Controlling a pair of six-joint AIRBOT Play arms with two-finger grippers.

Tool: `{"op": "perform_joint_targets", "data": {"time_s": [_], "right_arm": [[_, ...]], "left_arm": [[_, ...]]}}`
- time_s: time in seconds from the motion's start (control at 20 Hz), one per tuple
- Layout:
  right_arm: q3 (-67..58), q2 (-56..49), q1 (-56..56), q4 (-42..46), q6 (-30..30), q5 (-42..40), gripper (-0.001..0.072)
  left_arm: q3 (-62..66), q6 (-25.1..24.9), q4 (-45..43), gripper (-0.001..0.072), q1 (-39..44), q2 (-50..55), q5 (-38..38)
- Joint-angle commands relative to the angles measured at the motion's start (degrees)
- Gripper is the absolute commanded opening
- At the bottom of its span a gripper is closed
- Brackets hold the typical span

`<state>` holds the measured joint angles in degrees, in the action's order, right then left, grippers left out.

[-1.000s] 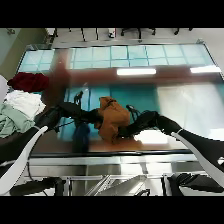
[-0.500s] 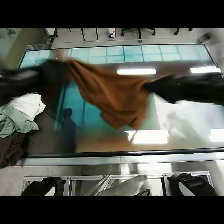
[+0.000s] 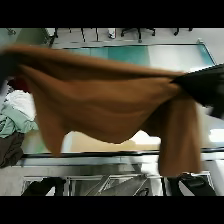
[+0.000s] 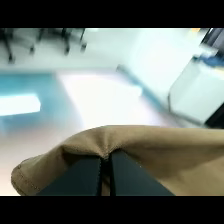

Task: Fold the shirts.

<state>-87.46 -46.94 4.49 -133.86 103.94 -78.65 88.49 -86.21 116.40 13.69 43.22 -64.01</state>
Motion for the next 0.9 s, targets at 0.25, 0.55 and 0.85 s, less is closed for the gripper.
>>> {"op": "perform_joint_targets", "data": {"time_s": [0.25,0.55,0.85], "right_arm": [[31.76,-23.06,3.02,0.46,2.51,16.59,0.0021],[28.74,-33.16,2.36,-4.55,4.52,16.52,0.0411],[25.53,-22.32,-5.6,-0.17,-0.37,6.54,0.0519]], "left_arm": [[-34.05,-1.01,-4.26,0.002,-0.04,22.34,9.07],[-31.56,-2.25,-4.22,0.002,-2.23,37.03,9.68],[-16.9,-5.38,-4.24,0.0695,-7.91,40.85,-2.91]]}}
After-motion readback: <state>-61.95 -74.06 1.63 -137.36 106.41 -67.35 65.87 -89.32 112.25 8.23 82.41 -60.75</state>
